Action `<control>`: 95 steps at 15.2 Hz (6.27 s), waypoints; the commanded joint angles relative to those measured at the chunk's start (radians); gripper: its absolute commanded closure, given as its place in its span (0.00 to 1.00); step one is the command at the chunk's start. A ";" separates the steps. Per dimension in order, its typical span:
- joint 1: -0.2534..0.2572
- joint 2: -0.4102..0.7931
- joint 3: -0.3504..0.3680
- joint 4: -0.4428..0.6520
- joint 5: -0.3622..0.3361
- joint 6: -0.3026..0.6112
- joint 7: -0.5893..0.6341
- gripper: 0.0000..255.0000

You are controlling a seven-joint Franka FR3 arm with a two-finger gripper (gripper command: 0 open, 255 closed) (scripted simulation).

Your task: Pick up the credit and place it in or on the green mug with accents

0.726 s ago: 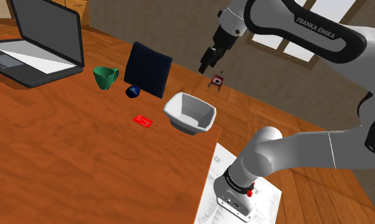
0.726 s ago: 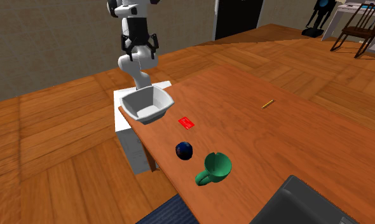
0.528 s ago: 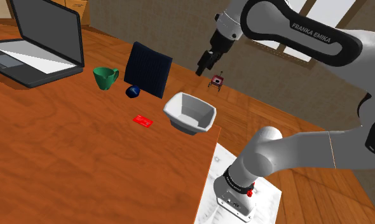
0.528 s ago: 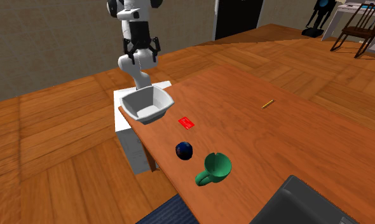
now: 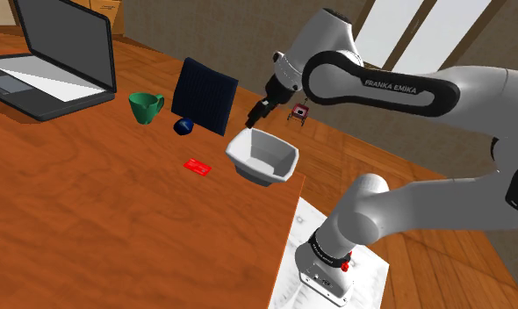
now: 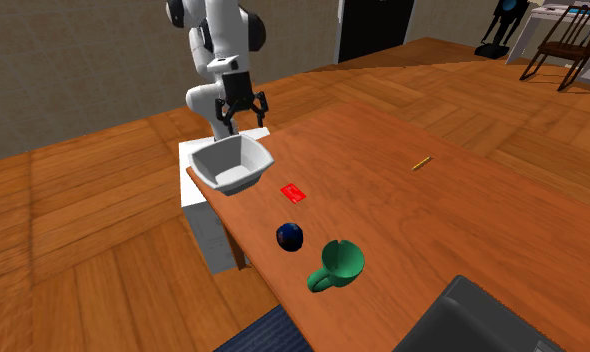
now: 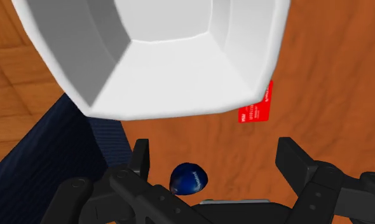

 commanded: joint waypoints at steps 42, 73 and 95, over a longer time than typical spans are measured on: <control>0.297 0.777 -0.046 -0.080 0.260 1.116 -0.163 1.00; 0.165 0.431 0.032 0.052 0.077 0.635 -0.007 1.00; 0.110 1.135 -0.040 0.959 0.110 0.423 -0.148 1.00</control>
